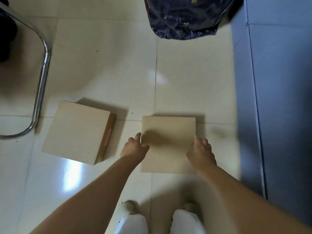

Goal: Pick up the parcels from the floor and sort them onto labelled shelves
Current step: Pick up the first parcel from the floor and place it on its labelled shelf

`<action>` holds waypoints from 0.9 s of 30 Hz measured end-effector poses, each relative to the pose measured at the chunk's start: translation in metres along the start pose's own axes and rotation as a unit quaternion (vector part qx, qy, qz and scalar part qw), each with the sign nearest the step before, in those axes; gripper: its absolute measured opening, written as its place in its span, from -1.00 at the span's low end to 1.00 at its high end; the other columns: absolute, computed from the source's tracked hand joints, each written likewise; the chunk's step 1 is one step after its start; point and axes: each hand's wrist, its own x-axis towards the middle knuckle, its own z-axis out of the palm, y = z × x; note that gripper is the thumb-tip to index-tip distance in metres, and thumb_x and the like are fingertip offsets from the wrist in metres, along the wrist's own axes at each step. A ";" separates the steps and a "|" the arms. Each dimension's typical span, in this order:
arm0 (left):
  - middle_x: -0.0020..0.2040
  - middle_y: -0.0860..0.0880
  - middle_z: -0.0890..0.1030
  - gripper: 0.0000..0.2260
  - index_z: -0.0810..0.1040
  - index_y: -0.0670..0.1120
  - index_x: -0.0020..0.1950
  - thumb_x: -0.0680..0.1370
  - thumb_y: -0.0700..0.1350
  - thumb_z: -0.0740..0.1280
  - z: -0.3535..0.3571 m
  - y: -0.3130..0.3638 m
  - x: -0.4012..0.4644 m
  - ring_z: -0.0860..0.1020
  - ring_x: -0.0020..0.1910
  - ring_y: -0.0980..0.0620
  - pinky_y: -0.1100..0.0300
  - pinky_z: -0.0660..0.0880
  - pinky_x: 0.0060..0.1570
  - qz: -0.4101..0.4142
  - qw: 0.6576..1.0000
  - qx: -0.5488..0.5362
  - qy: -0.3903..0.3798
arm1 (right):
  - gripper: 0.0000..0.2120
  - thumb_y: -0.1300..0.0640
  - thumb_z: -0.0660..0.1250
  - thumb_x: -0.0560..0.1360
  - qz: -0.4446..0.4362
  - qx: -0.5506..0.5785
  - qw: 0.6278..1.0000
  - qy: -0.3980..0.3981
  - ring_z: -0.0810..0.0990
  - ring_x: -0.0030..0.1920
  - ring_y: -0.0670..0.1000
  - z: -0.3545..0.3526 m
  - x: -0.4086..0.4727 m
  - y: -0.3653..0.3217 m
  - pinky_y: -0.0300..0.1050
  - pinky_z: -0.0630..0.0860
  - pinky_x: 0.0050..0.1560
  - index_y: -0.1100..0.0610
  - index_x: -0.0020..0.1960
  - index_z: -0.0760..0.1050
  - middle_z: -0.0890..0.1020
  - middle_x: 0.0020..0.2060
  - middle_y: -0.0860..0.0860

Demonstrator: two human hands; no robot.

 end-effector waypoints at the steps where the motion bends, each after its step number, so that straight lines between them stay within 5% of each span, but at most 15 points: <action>1: 0.36 -0.16 0.36 -0.39 0.08 0.02 0.51 0.50 0.01 0.23 0.005 -0.001 0.008 0.39 0.30 -0.17 0.00 0.37 0.20 -0.002 1.000 -0.010 -0.005 | -0.33 0.17 0.20 0.42 0.004 0.005 1.000 0.000 0.26 0.35 0.17 0.006 0.008 0.002 0.09 0.36 0.22 0.07 0.48 0.05 0.24 0.38 0.12; 7: 0.41 -0.17 0.33 -0.26 -0.07 -0.06 0.52 0.47 -0.12 0.30 0.021 -0.001 0.031 0.40 0.28 -0.19 0.06 0.38 0.19 -0.040 0.984 -0.169 -0.040 | -0.21 0.14 0.32 0.44 0.070 0.154 0.985 -0.024 0.28 0.39 0.24 0.023 0.044 0.004 0.09 0.33 0.34 0.18 0.51 -0.07 0.20 0.43 0.19; 11: 0.21 -0.11 0.39 -0.42 0.11 -0.08 0.40 0.47 -0.23 0.32 0.021 0.001 0.025 0.40 0.10 -0.08 0.13 0.35 0.04 -0.070 0.948 -0.300 -0.080 | -0.46 0.10 0.37 0.43 0.139 0.312 0.939 -0.043 0.48 0.21 0.22 0.024 0.044 -0.003 0.00 0.45 0.19 0.23 0.31 0.24 0.46 0.25 0.18; 18: 0.42 -0.13 0.26 -0.23 0.02 -0.08 0.51 0.42 -0.10 0.38 -0.010 0.012 -0.009 0.31 0.35 -0.20 -0.12 0.34 0.31 -0.067 0.967 -0.243 -0.030 | -0.34 -0.05 0.38 0.30 0.144 0.324 0.934 -0.043 0.46 0.24 0.23 0.006 0.010 -0.019 0.15 0.43 0.26 0.16 0.32 0.27 0.46 0.27 0.16; 27: 0.40 -0.14 0.23 -0.32 0.11 -0.09 0.49 0.44 -0.13 0.36 -0.117 0.035 -0.103 0.25 0.37 -0.21 -0.03 0.30 0.31 -0.062 0.969 -0.240 0.022 | -0.66 0.08 0.24 0.45 0.119 0.331 0.936 -0.008 0.36 0.25 0.19 -0.095 -0.087 -0.070 0.04 0.40 0.16 0.17 0.18 0.35 0.31 0.26 0.09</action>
